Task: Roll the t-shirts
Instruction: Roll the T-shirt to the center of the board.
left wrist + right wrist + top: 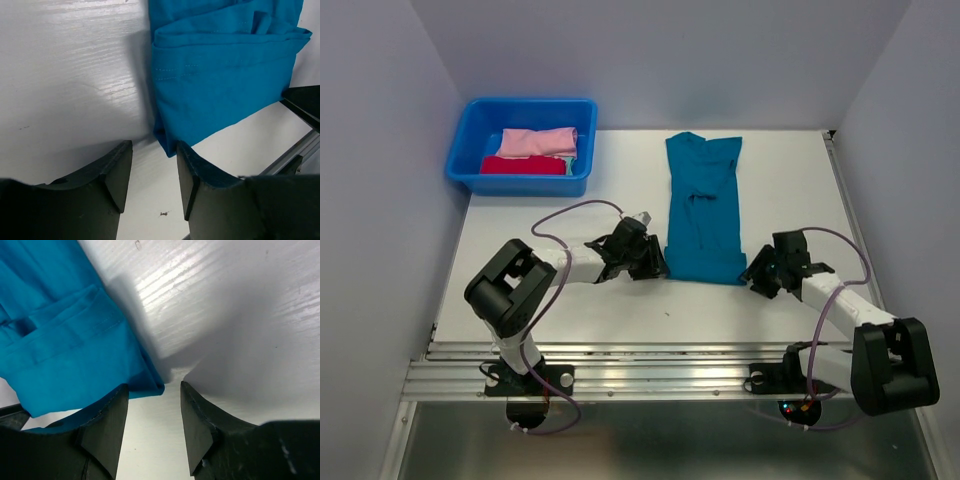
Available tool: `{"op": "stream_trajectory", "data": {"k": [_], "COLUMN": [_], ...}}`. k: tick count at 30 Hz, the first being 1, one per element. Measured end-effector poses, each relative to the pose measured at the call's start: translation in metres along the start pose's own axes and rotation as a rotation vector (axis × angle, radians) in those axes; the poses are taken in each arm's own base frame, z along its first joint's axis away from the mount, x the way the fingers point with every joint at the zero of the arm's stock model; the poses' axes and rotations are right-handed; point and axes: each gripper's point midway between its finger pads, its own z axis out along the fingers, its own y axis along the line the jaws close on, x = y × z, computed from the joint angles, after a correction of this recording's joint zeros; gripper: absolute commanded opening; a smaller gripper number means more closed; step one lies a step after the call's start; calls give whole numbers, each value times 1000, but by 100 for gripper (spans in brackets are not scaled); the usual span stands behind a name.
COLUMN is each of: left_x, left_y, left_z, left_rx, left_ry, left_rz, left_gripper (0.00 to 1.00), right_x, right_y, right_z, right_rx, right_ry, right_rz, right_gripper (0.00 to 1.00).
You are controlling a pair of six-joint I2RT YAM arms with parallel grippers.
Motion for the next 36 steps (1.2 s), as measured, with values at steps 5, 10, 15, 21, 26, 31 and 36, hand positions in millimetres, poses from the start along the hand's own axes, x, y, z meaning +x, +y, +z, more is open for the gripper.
{"op": "stream_trajectory", "data": {"k": [5,10,15,21,26,31,36], "left_x": [0,1,3,6,5,5,8], "left_y": [-5,-7,-8,-8,-12,-13,-11], "left_z": [5,5,6,8,8,8,5], "left_rx": [32,42,50,57,73,83,86], "left_ry": [4,10,19,35,31,24,21], "left_rz": [-6,-10,-13,-18,-20,-31,-45], "left_gripper": [50,43,39,47,50,50,46], "right_x": [2,3,3,4,4,4,4], "right_y": [2,5,7,4,3,3,2], "right_z": [1,3,4,5,5,5,4], "right_rx": [-30,-58,-78,-74,-76,-78,-80], "right_ry": [-4,-14,-21,-27,-33,-39,-47], "right_rz": [21,34,50,63,71,78,86], "right_gripper": [51,50,47,40,40,40,41]}}
